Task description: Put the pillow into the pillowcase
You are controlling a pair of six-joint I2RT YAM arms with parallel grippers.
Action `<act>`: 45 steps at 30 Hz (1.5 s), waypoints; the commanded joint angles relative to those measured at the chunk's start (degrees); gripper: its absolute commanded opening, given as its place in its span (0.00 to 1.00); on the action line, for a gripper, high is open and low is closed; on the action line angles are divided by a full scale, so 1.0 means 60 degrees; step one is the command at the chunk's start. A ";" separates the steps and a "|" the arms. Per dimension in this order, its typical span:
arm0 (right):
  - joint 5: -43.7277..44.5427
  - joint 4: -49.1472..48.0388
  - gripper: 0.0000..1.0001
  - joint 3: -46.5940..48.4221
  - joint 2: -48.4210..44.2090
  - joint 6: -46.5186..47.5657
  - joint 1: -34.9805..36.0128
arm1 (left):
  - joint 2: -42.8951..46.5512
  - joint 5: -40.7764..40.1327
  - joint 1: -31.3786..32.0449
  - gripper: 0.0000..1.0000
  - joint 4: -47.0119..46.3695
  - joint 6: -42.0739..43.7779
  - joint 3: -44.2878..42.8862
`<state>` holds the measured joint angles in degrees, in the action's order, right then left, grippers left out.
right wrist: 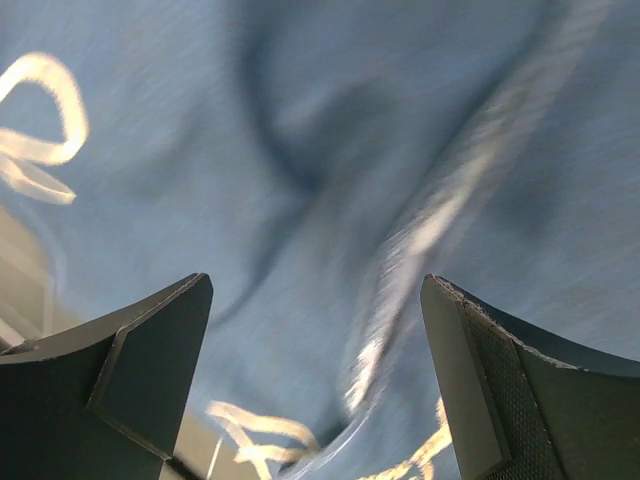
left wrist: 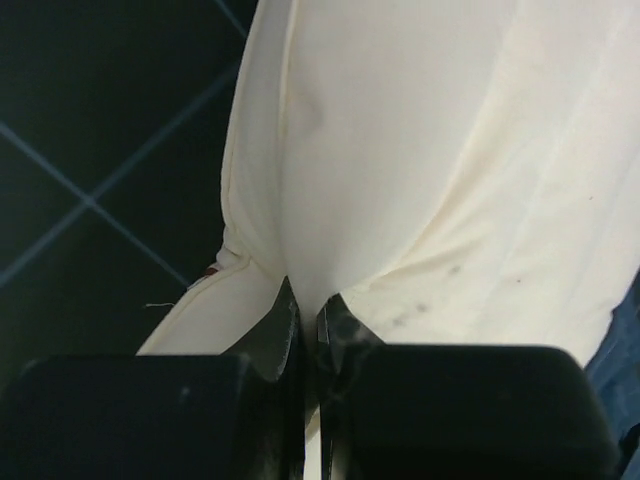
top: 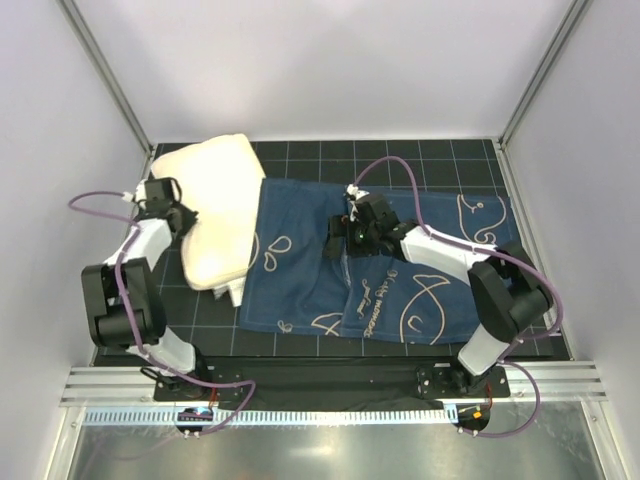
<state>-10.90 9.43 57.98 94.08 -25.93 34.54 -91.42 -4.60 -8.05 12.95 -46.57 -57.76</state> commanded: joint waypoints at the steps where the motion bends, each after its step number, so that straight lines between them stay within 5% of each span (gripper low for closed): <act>1: 0.1562 0.0504 0.93 0.0810 0.0590 -0.0247 0.0029 | 0.1783 -0.1413 -0.0503 0.00 -0.0270 -0.0192 0.0191; 7: 0.2299 0.0991 0.92 0.1148 0.1413 -0.0585 0.0029 | 0.4289 -0.2483 -0.0503 0.00 -0.0576 -0.0502 0.0676; 18: 0.3296 0.1826 0.92 0.1514 0.1825 -0.0981 0.0029 | 0.5070 -0.2661 -0.0503 0.00 0.0785 0.0231 -0.1739; 28: 0.1129 0.1448 0.93 0.1954 0.0112 -0.0629 0.0555 | 0.5026 -0.1974 -0.0503 0.01 0.1064 0.0540 -0.2503; 33: -0.1339 0.0291 0.93 0.1851 -0.0461 -0.0833 0.0937 | 0.5055 -0.1695 -0.0503 0.00 0.1020 0.0583 -0.2663; 36: -0.2793 -0.0705 0.93 0.2041 -0.0315 -0.1564 0.1083 | 0.5070 -0.1416 -0.0503 0.00 0.1020 0.0554 -0.2737; 45: -0.3354 -0.2843 1.00 0.2671 0.1061 -0.3237 0.2151 | 0.5172 -0.1021 -0.0489 0.00 0.0991 0.0539 -0.2825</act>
<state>-27.11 0.58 71.72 98.04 -40.84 44.82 -63.57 -12.43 -10.90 28.16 -42.76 -69.52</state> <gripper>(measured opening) 0.993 0.037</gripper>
